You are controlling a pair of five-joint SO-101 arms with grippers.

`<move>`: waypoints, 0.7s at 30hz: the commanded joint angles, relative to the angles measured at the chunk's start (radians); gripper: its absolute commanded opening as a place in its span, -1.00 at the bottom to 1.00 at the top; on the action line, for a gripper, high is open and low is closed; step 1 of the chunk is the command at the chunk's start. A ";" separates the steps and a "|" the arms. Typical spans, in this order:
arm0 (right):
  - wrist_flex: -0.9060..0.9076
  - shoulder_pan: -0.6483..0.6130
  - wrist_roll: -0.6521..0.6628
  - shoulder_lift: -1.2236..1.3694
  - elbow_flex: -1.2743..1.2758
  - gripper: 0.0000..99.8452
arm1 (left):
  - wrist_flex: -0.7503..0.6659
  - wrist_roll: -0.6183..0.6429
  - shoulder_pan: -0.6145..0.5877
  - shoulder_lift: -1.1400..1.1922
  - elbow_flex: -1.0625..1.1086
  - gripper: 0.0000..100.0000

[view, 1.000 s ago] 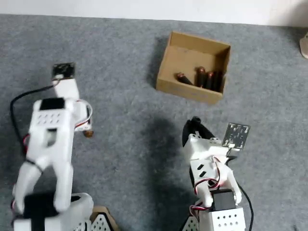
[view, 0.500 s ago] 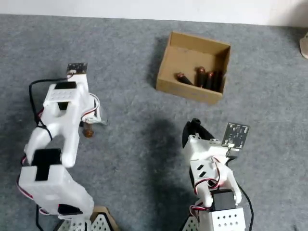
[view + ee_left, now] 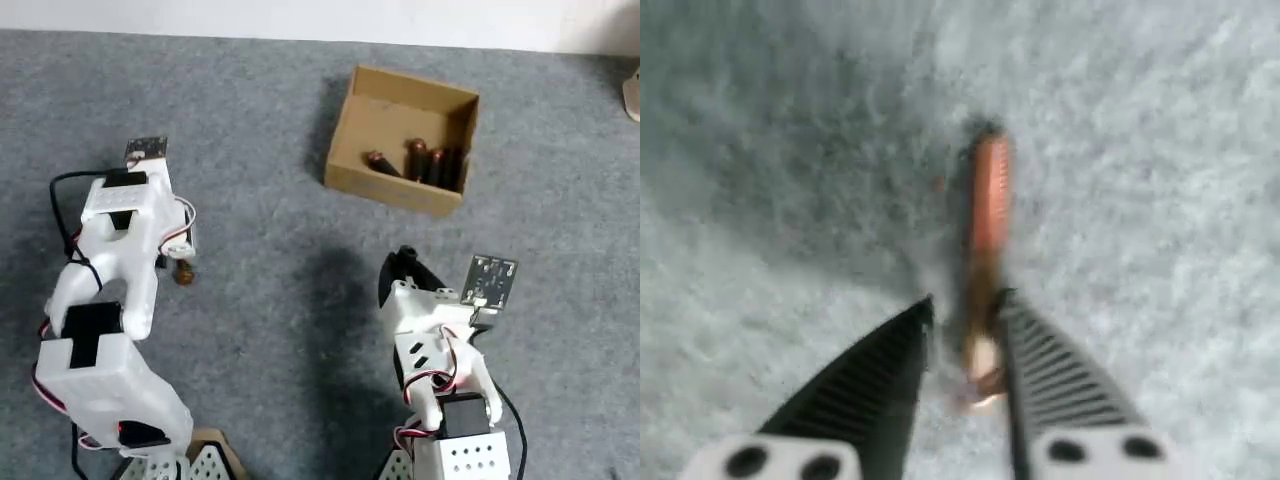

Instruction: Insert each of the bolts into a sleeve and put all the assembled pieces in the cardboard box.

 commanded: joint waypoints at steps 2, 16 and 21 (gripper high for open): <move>0.028 0.015 -0.008 -0.008 0.153 -0.99 | -0.094 -0.003 -0.007 -0.008 -0.005 -0.93; 0.033 0.053 -0.008 -0.008 0.153 -0.99 | -0.150 0.155 0.018 -0.021 0.062 -0.99; 0.033 0.053 -0.008 -0.008 0.153 -0.99 | -0.149 0.695 0.013 -0.021 0.048 -0.99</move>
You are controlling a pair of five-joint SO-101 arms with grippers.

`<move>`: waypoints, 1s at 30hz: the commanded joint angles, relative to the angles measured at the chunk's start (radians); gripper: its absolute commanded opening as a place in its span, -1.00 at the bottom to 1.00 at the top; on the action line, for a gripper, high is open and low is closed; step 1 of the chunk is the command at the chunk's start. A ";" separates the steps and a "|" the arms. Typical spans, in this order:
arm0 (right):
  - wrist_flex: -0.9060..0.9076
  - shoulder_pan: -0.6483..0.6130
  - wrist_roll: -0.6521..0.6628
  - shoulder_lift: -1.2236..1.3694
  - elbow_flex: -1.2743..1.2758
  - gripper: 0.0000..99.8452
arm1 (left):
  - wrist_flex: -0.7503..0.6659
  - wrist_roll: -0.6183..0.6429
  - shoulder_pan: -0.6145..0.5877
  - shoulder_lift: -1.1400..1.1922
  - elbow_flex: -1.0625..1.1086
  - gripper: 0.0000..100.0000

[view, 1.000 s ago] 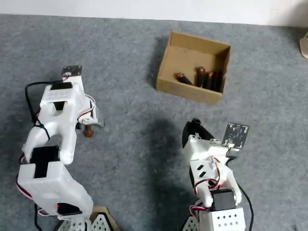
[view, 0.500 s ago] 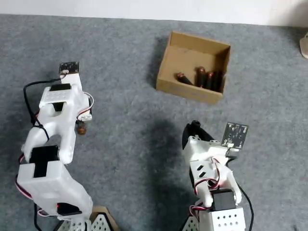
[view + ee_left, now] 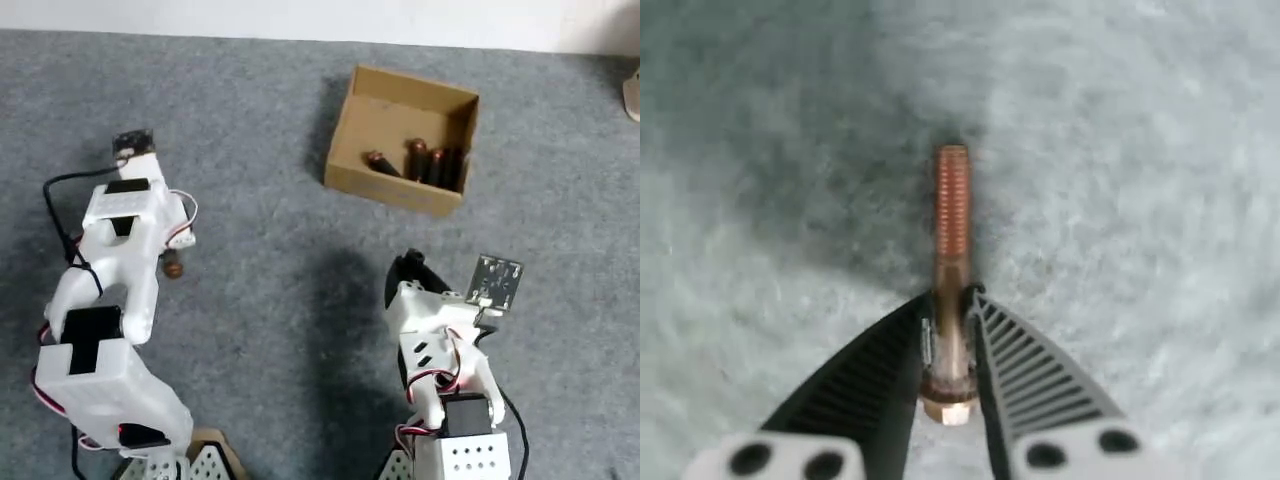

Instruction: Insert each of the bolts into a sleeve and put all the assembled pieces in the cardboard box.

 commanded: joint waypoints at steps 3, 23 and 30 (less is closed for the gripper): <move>0.004 0.013 -0.008 -0.008 0.153 -0.99 | -0.012 0.652 0.025 -0.024 -0.031 -0.99; 0.015 0.013 -0.008 -0.008 0.153 -0.99 | 0.388 1.468 0.091 -0.341 -0.110 -0.93; 0.030 0.012 -0.008 -0.008 0.153 -0.99 | 0.388 1.326 0.099 -0.351 -0.117 -0.41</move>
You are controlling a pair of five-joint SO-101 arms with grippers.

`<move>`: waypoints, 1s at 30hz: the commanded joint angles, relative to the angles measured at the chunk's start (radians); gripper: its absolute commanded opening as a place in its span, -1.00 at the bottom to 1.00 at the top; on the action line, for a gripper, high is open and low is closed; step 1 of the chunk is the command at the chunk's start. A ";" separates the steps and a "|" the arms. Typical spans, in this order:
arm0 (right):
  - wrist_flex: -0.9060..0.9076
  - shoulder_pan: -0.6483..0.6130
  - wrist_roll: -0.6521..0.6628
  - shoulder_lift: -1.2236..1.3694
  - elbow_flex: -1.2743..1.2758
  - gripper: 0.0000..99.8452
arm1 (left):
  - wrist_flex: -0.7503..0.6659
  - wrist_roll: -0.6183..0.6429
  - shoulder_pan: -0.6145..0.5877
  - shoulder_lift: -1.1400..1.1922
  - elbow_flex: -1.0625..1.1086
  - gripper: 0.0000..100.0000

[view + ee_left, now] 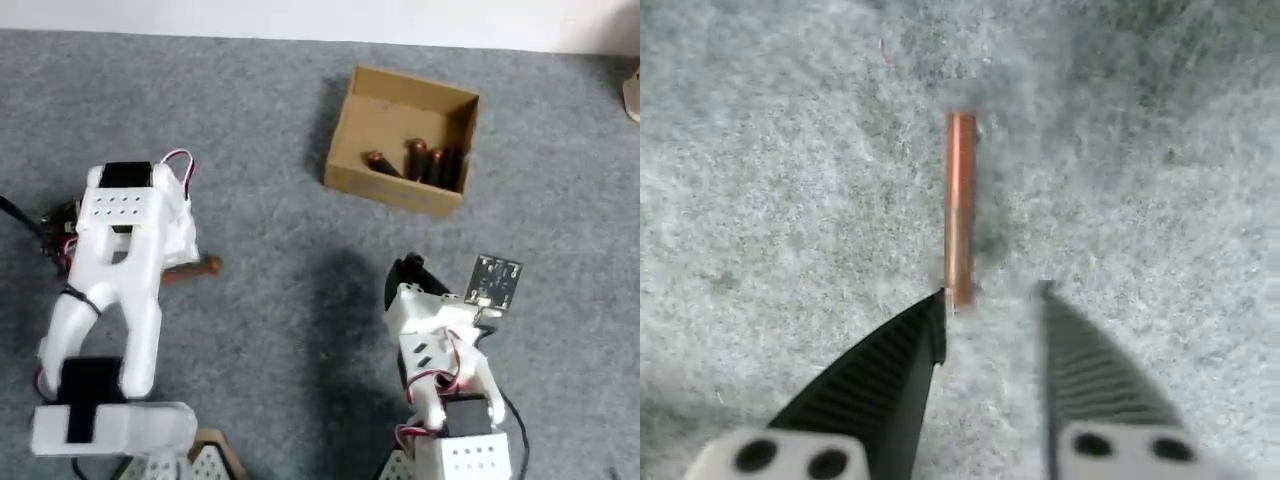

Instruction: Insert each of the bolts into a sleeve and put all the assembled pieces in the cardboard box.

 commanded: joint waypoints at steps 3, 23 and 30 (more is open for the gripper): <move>0.002 0.012 -0.008 -0.008 0.153 -0.99 | 0.012 -0.400 0.004 -0.044 -0.036 -0.27; 0.004 0.012 -0.008 -0.008 0.153 -0.99 | 0.153 -2.372 0.025 -0.041 0.018 -0.21; 0.004 0.012 -0.008 -0.008 0.153 -0.99 | 0.109 -2.905 -0.004 -0.042 0.047 -0.21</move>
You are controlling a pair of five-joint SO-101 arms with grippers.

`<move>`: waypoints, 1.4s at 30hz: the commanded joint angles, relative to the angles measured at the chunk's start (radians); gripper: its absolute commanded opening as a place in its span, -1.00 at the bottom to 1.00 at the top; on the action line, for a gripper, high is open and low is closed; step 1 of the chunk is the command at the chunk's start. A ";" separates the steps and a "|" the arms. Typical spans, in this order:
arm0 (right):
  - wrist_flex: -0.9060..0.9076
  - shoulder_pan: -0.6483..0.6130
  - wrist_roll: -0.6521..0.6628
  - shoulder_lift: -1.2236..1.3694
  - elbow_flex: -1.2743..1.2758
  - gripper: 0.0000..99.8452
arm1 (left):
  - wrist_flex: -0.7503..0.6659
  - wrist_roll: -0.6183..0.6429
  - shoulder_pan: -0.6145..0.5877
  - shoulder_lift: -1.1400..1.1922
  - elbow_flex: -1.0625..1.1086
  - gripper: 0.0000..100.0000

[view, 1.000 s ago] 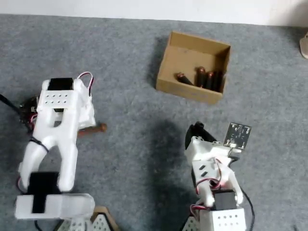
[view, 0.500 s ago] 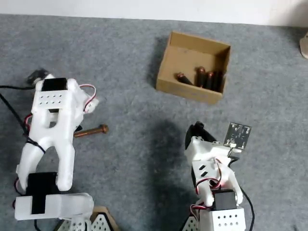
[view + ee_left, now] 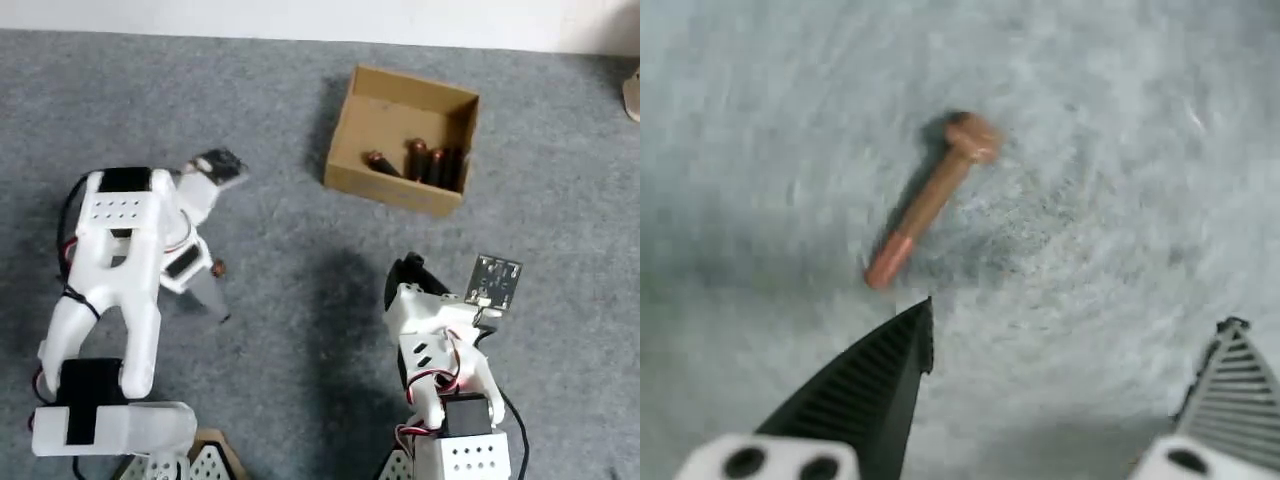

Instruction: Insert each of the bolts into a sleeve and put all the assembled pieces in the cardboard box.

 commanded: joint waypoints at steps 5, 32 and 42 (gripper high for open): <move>0.005 0.012 -0.008 -0.008 0.153 -0.99 | -0.014 -0.364 0.005 -0.038 0.073 -0.21; 0.005 0.012 -0.006 -0.008 0.153 -0.99 | -0.624 -0.505 0.071 -0.016 0.282 -0.70; 0.005 0.012 -0.006 -0.008 0.153 -0.99 | -0.618 -0.505 0.070 0.251 0.196 -0.99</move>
